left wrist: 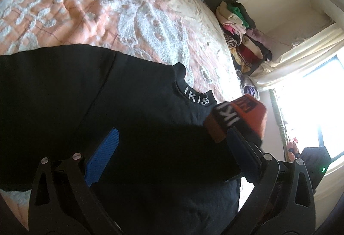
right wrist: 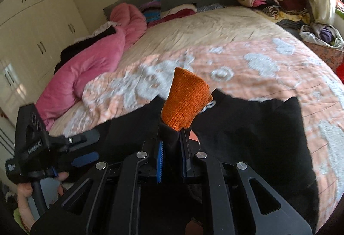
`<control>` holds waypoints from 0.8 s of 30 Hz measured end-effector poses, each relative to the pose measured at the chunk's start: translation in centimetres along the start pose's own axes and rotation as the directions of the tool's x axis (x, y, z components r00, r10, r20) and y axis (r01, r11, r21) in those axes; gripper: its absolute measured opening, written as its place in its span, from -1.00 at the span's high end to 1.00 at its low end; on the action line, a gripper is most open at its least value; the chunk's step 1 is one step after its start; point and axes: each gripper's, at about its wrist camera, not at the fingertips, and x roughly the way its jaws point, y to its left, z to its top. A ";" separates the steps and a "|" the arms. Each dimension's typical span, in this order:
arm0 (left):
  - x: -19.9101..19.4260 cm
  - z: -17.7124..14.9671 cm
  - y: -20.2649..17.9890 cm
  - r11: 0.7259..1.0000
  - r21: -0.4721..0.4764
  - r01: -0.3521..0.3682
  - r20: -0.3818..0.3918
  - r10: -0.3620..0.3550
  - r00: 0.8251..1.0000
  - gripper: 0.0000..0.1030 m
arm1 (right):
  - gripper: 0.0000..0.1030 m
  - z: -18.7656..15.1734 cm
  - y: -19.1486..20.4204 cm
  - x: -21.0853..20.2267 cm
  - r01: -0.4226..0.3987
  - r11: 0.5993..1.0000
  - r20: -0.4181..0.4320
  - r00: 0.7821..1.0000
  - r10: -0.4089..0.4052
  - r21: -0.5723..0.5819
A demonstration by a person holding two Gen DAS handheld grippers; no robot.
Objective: Fold small clothes
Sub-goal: 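Lift the sleeve with the right tool and fold it across the sweatshirt body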
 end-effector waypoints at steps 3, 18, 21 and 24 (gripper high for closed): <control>0.1 0.1 0.2 1.000 -0.006 0.008 -0.002 -0.008 1.000 -0.78 | 0.72 -0.8 0.6 1.0 -0.011 1.000 -0.030 1.000 0.010 -0.013; 0.9 -0.3 0.0 1.000 0.002 0.017 -0.049 -0.017 0.999 -0.65 | 0.25 -4.7 2.4 0.1 -0.109 0.987 -0.134 0.987 0.093 -0.116; 1.9 -0.7 -0.3 0.999 0.032 -0.020 -0.078 0.022 0.997 -0.39 | 0.20 -4.7 1.4 -0.7 -0.092 0.992 -0.122 0.989 0.081 -0.088; 3.2 -1.2 -0.3 0.997 0.049 -0.052 -0.113 0.057 0.992 -0.07 | 0.19 -4.6 -0.1 -1.5 -0.074 0.996 -0.108 0.992 0.068 -0.050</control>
